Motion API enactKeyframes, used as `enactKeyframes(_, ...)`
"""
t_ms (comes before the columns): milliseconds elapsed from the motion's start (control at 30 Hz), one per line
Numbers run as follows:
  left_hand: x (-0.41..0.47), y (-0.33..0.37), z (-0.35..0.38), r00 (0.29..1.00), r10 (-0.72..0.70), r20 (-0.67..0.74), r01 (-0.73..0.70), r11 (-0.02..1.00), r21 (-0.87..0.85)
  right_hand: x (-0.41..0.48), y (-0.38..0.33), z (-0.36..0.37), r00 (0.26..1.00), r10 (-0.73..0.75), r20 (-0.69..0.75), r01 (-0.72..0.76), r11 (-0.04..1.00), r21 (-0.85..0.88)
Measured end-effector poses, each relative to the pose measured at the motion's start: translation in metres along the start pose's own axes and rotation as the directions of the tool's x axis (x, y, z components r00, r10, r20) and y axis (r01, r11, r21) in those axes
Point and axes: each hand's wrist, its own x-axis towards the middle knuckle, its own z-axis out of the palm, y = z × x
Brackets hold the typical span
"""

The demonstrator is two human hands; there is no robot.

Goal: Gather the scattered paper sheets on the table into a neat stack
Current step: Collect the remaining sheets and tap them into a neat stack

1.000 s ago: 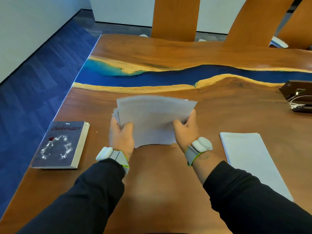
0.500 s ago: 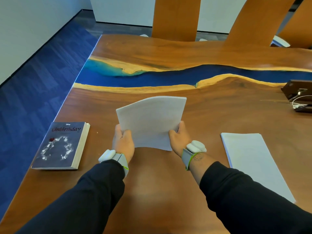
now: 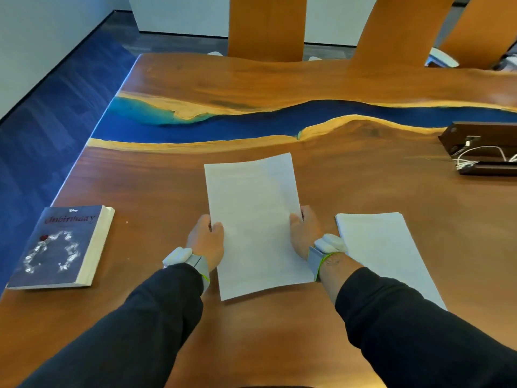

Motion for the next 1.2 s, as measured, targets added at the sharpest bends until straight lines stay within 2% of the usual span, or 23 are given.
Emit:
enactKeyframes(133,-0.013,0.019,0.049,0.997,-0.006,0.081,-0.002,0.995,0.102,0.019,0.050,-0.042,0.995,0.095,0.015,-0.091,0.982,-0.165)
enactKeyframes(233,-0.025,0.034,0.080,0.986,-0.027,0.162,0.009,0.994,0.108,0.032,0.083,-0.071,0.985,0.168,0.042,-0.161,0.976,-0.148)
enactKeyframes(333,-0.037,0.053,0.113,0.969,-0.067,0.239,0.047,0.995,0.089,0.044,0.112,-0.104,0.960,0.241,0.143,-0.216,0.962,-0.170)
enactKeyframes(467,-0.052,0.074,0.152,0.943,-0.121,0.309,0.099,0.992,0.084,0.051,0.141,-0.134,0.941,0.329,0.084,-0.309,0.932,-0.189)
enactKeyframes(600,-0.064,0.086,0.189,0.914,-0.178,0.364,0.158,0.984,0.084,0.055,0.166,-0.157,0.912,0.394,0.112,-0.367,0.908,-0.203)
enactKeyframes(800,-0.074,0.103,0.235,0.886,-0.236,0.398,0.190,0.970,0.150,0.059,0.193,-0.189,0.874,0.484,0.044,-0.446,0.835,-0.323)
enactKeyframes(900,-0.083,0.111,0.253,0.876,-0.271,0.399,0.214,0.960,0.182,0.060,0.200,-0.197,0.842,0.537,-0.045,-0.523,0.794,-0.310)
enactKeyframes(1000,-0.087,0.117,0.270,0.879,-0.297,0.374,0.231,0.950,0.211,0.058,0.204,-0.201,0.826,0.564,-0.007,-0.544,0.793,-0.275)
enactKeyframes(1067,-0.086,0.125,0.282,0.865,-0.344,0.366,0.292,0.937,0.191,0.058,0.204,-0.204,0.821,0.569,-0.042,-0.565,0.800,-0.203)
enactKeyframes(1133,-0.086,0.134,0.289,0.843,-0.398,0.361,0.349,0.916,0.197,0.058,0.201,-0.208,0.812,0.578,-0.083,-0.580,0.781,-0.231)
enactKeyframes(1200,-0.087,0.140,0.291,0.846,-0.416,0.334,0.353,0.906,0.234,0.061,0.196,-0.210,0.802,0.598,-0.021,-0.580,0.768,-0.272)
